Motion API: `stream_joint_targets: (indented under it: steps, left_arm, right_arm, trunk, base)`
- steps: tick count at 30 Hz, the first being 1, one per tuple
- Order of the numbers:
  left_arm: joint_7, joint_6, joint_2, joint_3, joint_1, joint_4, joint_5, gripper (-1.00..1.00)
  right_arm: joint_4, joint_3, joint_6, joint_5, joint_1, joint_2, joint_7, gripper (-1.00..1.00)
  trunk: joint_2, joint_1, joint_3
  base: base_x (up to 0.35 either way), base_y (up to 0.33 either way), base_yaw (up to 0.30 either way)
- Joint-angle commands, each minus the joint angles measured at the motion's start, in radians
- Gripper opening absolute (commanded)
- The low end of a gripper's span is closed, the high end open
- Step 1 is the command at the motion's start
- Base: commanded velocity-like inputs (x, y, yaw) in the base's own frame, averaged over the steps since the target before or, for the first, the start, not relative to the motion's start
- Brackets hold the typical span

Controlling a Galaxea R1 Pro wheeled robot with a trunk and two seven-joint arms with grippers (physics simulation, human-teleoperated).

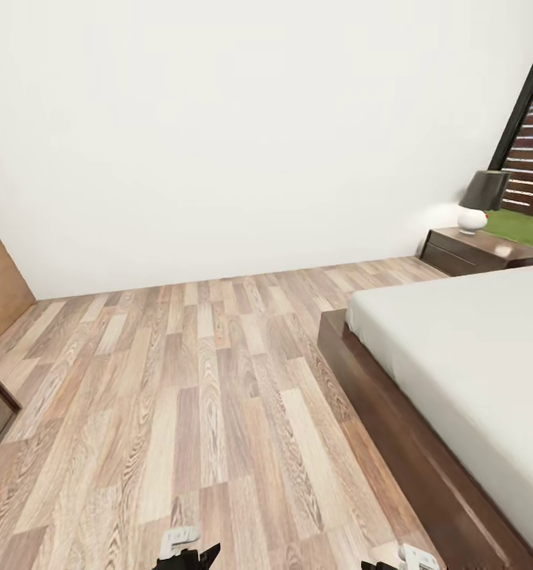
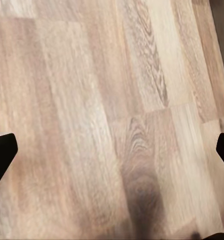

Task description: In the bedroom, move the book from the bed onto either nightstand, and place the two sandals side by side next to the bed.

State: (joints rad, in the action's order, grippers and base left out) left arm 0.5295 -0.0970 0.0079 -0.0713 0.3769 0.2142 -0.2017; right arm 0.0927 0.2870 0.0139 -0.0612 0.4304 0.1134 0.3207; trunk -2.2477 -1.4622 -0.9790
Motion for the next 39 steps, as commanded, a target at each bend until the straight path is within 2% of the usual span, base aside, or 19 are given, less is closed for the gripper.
stream_joint_targets:
  steps: [1,39]
  left_arm:
    - [0.006,-0.001,0.0,-0.007,0.0,-0.001,0.002,1.0]
    - [0.006,-0.001,0.001,-0.008,0.0,0.0,0.002,1.0]
  right_arm:
    - [-0.001,0.002,0.001,-0.006,0.001,0.0,0.004,1.0]
    - [-0.001,0.002,0.001,-0.006,0.001,-0.001,0.004,1.0]
  trunk:
    - [0.0,0.0,-0.001]
    - [0.0,0.0,-0.015]
  base:
    - [0.0,0.0,-0.251]
    - [0.0,0.0,-0.251]
